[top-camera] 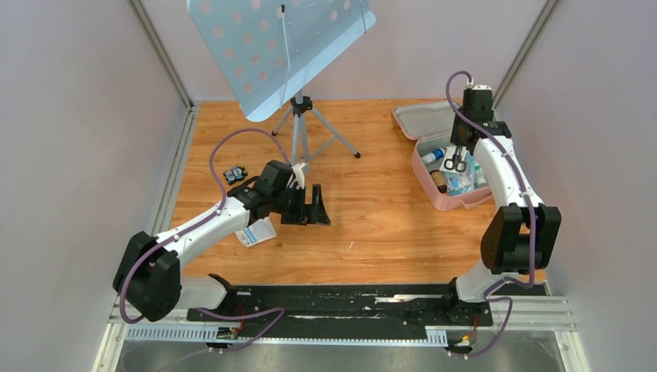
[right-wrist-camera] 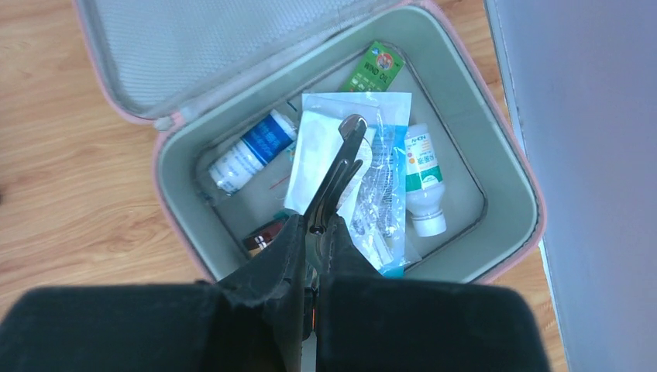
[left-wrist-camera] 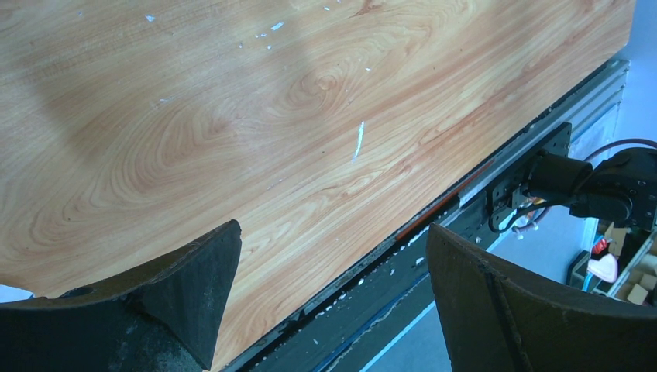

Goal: Organize the medicine kit
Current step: Place the scissors in the medicine box.

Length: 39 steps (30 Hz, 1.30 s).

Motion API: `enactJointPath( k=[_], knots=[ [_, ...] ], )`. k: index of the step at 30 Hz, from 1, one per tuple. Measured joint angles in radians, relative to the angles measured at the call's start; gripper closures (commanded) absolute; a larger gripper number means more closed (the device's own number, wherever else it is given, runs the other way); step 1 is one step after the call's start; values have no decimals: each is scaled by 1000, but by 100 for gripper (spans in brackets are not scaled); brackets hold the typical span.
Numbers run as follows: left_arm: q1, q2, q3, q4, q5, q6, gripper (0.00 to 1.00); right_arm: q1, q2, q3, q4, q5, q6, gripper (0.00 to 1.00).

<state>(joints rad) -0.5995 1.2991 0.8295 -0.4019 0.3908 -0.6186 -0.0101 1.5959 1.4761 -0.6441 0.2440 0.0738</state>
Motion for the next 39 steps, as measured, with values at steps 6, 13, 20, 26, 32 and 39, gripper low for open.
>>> enactJointPath(
  k=[6,13,20,26,32,39],
  knots=[
    [0,0,15,-9,-6,12,3,-13,57,-81,43,16,-38,54],
    [0,-10,15,-30,-20,20,1,-13,69,-94,61,27,-45,44],
    [1,-60,18,-80,-105,29,0,-10,-47,-95,52,-69,22,44],
    [56,-120,19,-149,-182,29,0,90,-243,-146,68,-192,116,44],
    [208,-262,-39,-206,-266,-26,0,371,-297,-290,89,-241,211,44],
    [301,-389,-102,-342,-467,-176,6,520,-266,-439,84,-273,310,44]
  ],
)
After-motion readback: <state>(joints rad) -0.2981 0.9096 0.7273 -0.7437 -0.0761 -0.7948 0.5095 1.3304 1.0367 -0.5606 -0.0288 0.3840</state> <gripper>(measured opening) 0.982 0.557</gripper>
